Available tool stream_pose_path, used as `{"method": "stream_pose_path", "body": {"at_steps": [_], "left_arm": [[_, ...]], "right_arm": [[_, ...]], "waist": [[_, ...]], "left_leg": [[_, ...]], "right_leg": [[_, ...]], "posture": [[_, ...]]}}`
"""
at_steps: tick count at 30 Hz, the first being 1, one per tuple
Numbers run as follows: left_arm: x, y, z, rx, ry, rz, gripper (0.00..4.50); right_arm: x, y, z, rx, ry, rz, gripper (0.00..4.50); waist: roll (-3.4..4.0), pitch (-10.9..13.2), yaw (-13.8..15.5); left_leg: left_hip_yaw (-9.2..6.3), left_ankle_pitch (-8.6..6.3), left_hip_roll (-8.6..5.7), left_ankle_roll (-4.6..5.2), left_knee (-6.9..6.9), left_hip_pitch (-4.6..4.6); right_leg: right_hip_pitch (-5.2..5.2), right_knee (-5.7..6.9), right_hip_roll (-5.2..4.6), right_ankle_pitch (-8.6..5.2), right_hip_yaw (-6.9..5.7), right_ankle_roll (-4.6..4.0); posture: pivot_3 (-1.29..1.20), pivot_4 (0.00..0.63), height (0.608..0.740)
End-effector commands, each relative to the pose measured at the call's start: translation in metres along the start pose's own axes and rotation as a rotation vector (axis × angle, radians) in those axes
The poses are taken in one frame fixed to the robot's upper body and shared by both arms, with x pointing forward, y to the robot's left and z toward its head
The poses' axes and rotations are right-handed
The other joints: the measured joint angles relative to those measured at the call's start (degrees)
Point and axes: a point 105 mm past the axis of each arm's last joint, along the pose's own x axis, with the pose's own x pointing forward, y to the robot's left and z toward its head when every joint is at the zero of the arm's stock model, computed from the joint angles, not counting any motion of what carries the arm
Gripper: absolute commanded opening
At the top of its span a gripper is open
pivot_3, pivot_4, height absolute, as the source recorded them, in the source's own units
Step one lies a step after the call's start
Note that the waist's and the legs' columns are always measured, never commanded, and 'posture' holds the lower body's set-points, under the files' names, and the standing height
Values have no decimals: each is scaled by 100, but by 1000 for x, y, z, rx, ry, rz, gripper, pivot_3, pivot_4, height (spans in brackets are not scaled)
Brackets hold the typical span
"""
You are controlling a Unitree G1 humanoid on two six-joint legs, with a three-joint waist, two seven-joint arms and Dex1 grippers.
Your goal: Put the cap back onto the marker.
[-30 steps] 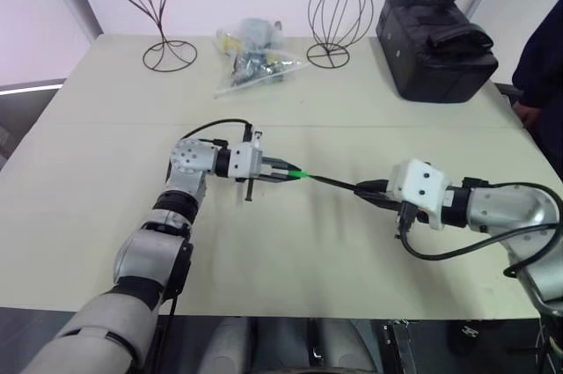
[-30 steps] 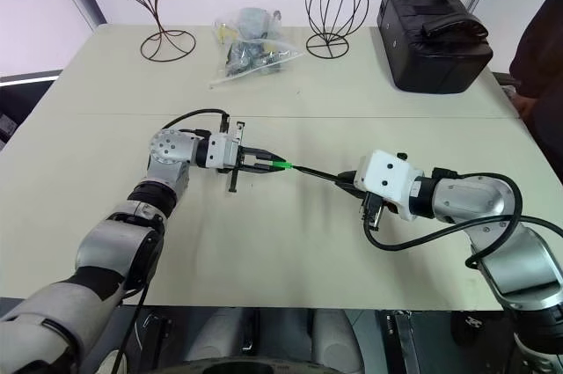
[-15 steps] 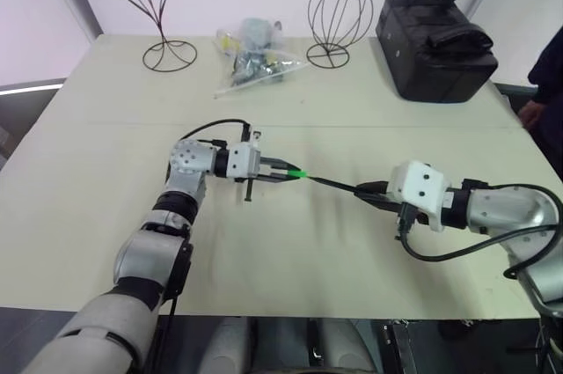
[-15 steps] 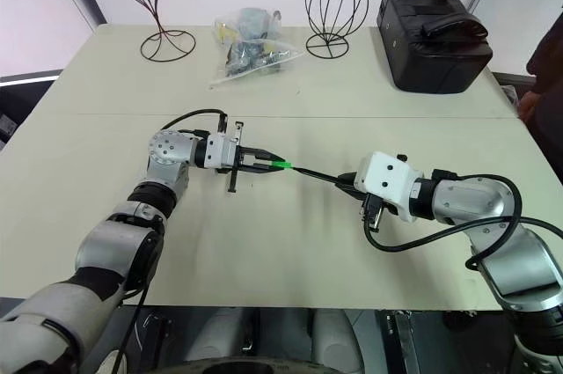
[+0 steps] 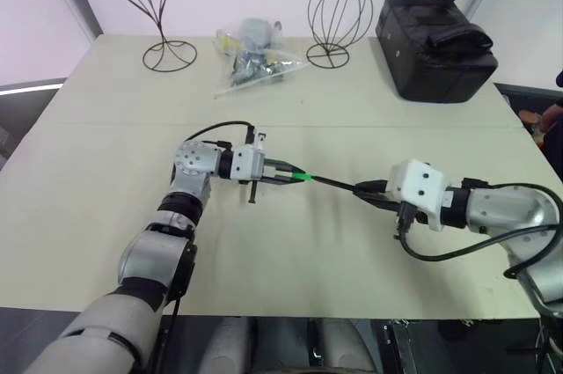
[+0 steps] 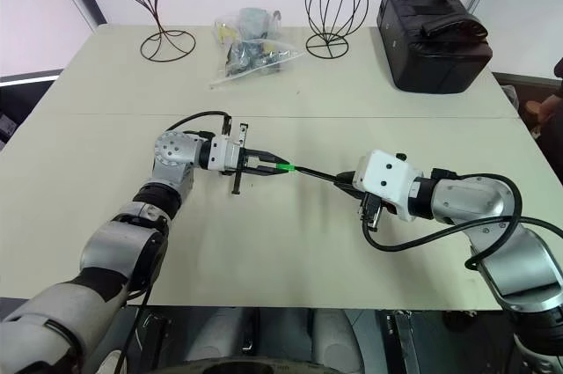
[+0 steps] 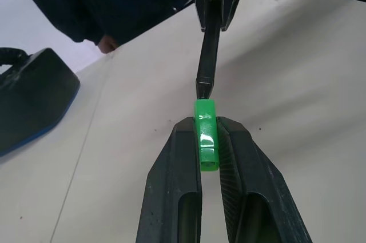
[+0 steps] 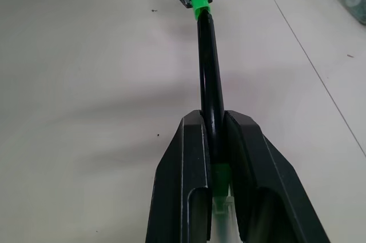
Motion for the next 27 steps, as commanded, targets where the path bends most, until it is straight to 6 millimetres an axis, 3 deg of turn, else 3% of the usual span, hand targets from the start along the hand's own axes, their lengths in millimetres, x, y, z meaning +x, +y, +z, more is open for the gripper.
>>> {"method": "stream_pose_path", "body": {"at_steps": [1,8,27], "left_arm": [[0,7,8,47,-24,14,0],[2,8,10,61,-37,19,0],[4,17,25,151,-97,36,0]], "right_arm": [[-1,2,20,-51,-61,2,41],[2,13,26,-50,-74,50,41],[8,19,34,-76,-91,87,41]], "waist": [[0,0,1],[0,0,0],[0,0,1]], "left_leg": [[0,0,0,0,0,0],[0,0,0,0,0,0],[0,0,0,0,1,0]], "right_leg": [[0,0,0,0,0,0],[0,0,0,0,0,0],[0,0,0,0,0,0]], "posture": [[0,150,740],[0,150,740],[0,150,740]]}}
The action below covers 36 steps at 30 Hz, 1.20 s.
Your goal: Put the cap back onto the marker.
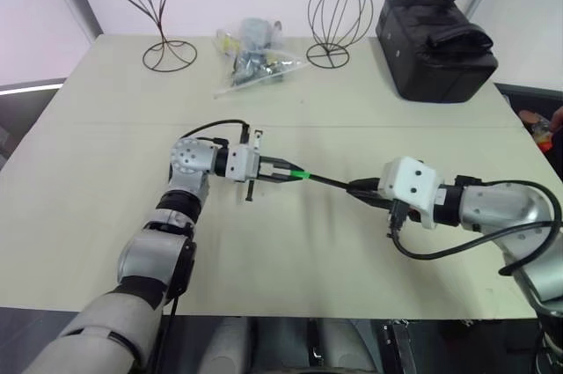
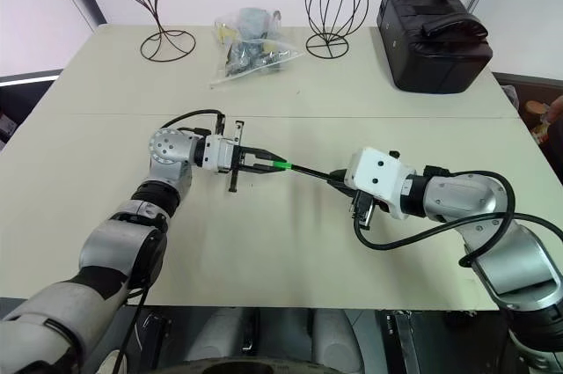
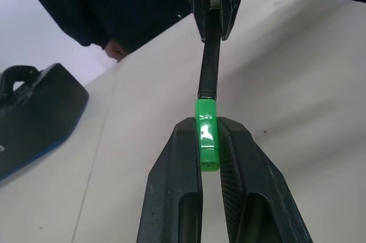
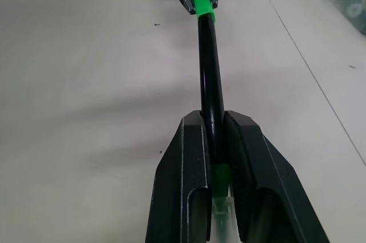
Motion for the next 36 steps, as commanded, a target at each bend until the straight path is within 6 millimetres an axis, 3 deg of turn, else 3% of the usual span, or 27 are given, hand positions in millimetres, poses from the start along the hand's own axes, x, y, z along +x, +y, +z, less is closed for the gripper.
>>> {"method": "stream_pose_path", "body": {"at_steps": [1,17,36], "left_arm": [[7,16,17,90,-67,39,0],[10,17,22,156,-94,59,0],[11,-2,20,176,-80,-44,0]], "right_arm": [[3,16,23,-65,-82,76,41],[4,20,30,-1,-120,107,41],[7,37,25,-63,-77,189,41]], "waist": [[0,0,2],[0,0,1],[0,0,0]], "left_leg": [[0,0,0,0,0,0],[0,0,0,0,0,0],[-1,0,3,0,1,0]], "right_leg": [[0,0,0,0,0,0],[0,0,0,0,0,0],[0,1,0,0,1,0]], "posture": [[0,150,740],[0,150,740],[0,150,740]]}}
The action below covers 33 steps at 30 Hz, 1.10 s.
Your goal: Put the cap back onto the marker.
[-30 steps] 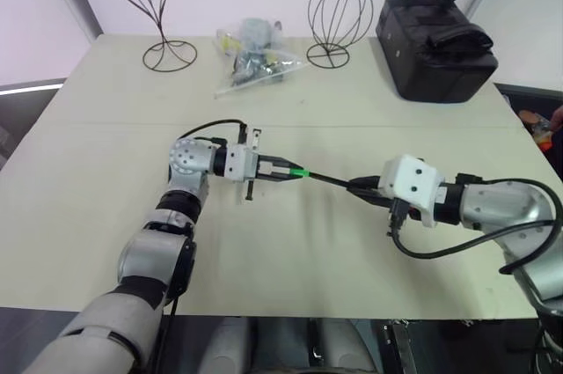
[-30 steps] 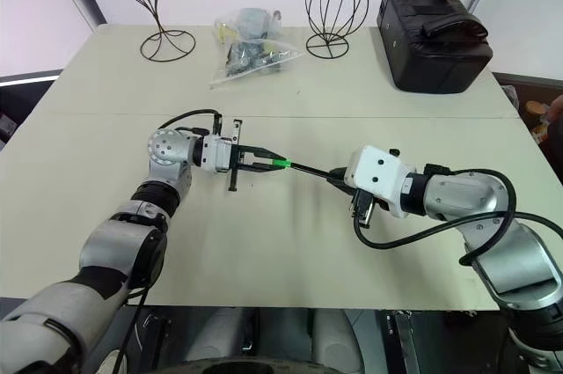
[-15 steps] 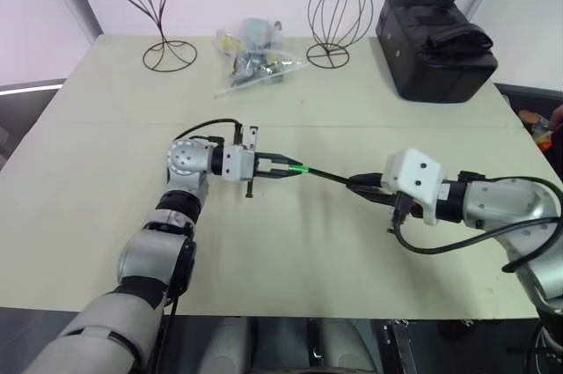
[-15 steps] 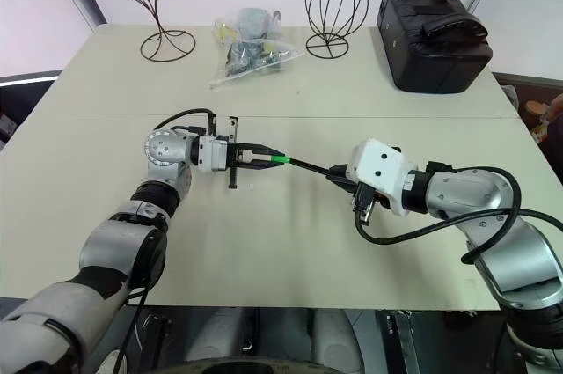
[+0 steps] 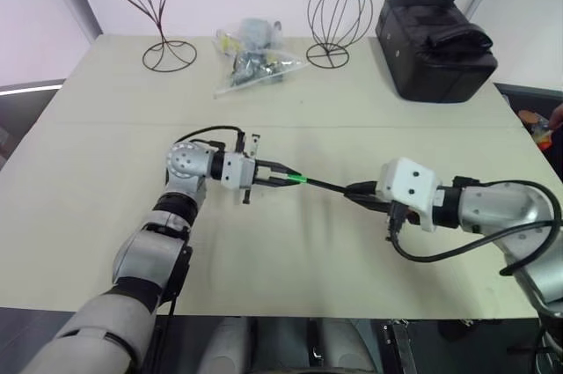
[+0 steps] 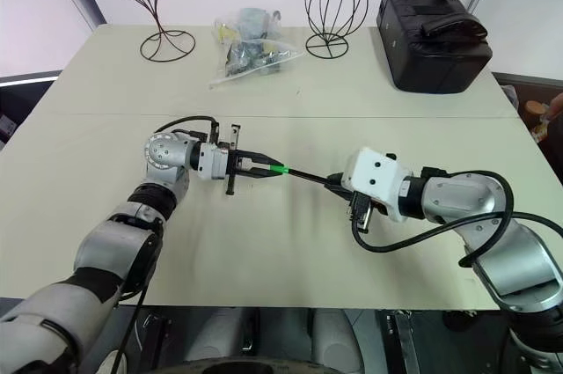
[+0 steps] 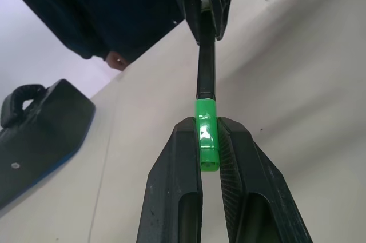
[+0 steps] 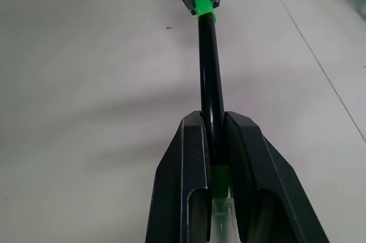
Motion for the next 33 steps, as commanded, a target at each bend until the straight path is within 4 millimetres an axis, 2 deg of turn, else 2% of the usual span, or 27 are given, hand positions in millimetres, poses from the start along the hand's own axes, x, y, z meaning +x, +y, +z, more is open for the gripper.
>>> {"method": "stream_pose_path", "body": {"at_steps": [1,8,21,23,25,30,33], "left_arm": [[12,9,15,85,-70,-12,0],[13,7,17,92,-81,-29,0],[11,7,15,52,-82,-14,0],[10,6,14,52,-79,-12,978],[8,5,13,49,-73,-13,1746],[0,5,12,51,-54,-4,4469],[-7,6,12,48,-34,-1,4469]], "right_arm": [[6,29,22,-84,-82,140,41],[8,33,22,-81,-89,168,41],[8,30,21,-76,-85,146,41],[7,29,19,-73,-80,142,0],[5,28,18,-72,-75,138,0],[2,27,15,-66,-63,131,0],[0,26,14,-60,-59,127,0]], "waist": [[0,0,-2],[0,0,2],[0,0,0],[0,0,2],[0,0,10],[0,0,-10],[0,0,-10]], "left_leg": [[0,0,0,0,0,0],[-1,0,1,0,1,0],[-1,0,0,0,1,0],[-1,0,1,0,1,0],[-1,0,1,0,1,-1],[-2,0,1,0,3,-4],[-2,0,1,0,3,-3]], "right_leg": [[0,0,0,0,0,0],[0,0,-1,0,0,0],[0,0,0,0,0,0],[0,0,0,0,0,0],[0,0,-1,0,0,0],[-1,0,0,0,0,0],[-1,1,2,0,0,0]], "posture": [[0,150,740],[0,150,740],[0,150,740],[0,150,740],[0,150,740],[0,150,740],[0,150,740]]}}
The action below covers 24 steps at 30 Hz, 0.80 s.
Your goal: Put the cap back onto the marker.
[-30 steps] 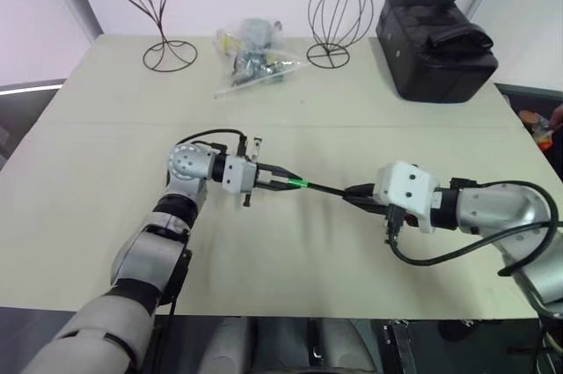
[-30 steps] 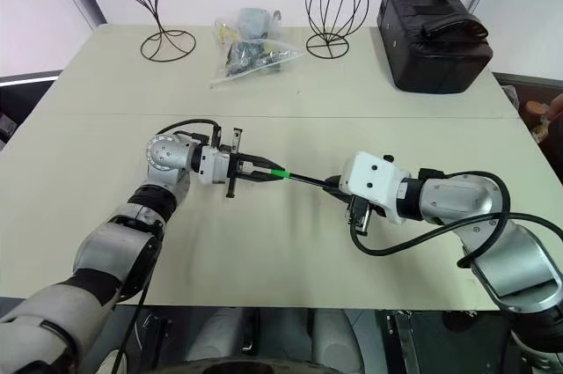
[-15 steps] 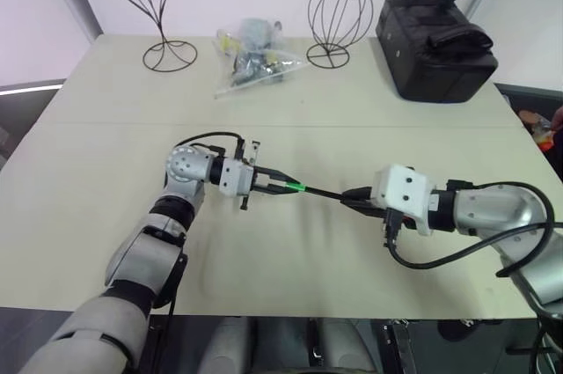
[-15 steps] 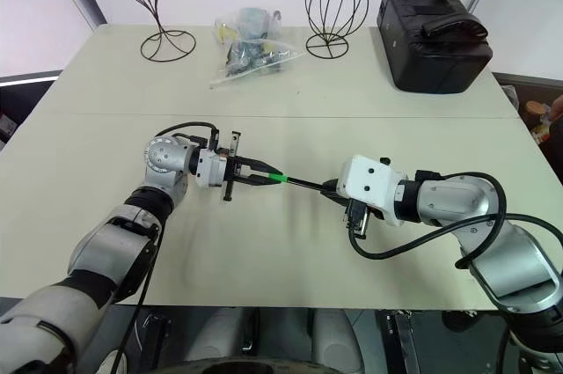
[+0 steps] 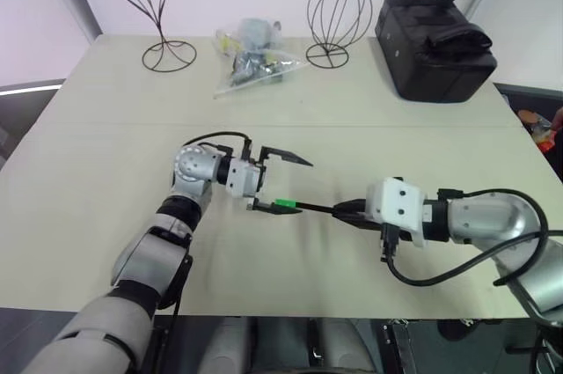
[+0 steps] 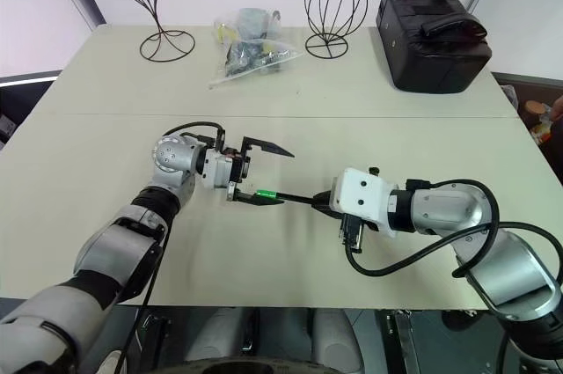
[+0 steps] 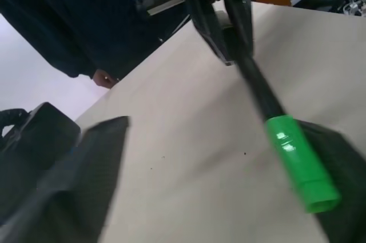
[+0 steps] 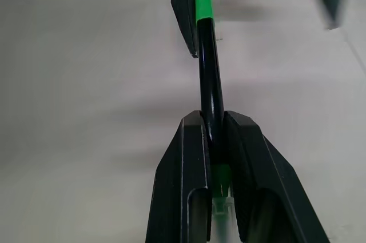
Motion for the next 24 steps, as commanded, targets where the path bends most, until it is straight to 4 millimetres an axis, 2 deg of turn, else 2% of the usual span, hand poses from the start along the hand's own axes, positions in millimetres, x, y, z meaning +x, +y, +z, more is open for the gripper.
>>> {"method": "stream_pose_path", "body": {"at_steps": [1,8,12,17,21,24], "left_arm": [[-12,10,6,33,3,35,4469],[-22,6,2,-16,26,54,4469],[-27,24,-13,-203,61,269,4469],[-33,28,-29,-369,120,454,4469],[-39,28,-38,-467,187,599,4469],[-46,31,-45,-515,268,754,4469]], "right_arm": [[-5,3,9,-43,-22,12,0],[-12,-3,1,-13,-7,-56,0],[-28,-23,-5,39,-9,-272,0],[-46,-38,-11,111,-8,-517,0],[-57,-41,-25,238,33,-735,0],[-66,-39,-48,433,70,-973,0]], "waist": [[0,0,4],[0,0,22],[-1,0,25],[1,-1,5],[1,-2,11],[0,-4,24]], "left_leg": [[0,0,0,0,0,0],[0,0,1,0,0,0],[-2,0,-1,1,2,-3],[-2,0,0,0,0,-1],[-1,0,7,0,-2,0],[-4,3,5,-4,1,0]], "right_leg": [[0,0,0,0,0,0],[2,-1,-4,0,0,0],[2,-1,-4,0,-1,0],[0,2,1,0,0,1],[-4,6,1,0,6,0],[-3,11,-3,1,10,0]], "posture": [[0,150,740],[0,150,740],[0,150,740],[0,150,740],[0,150,740],[0,150,740]]}}
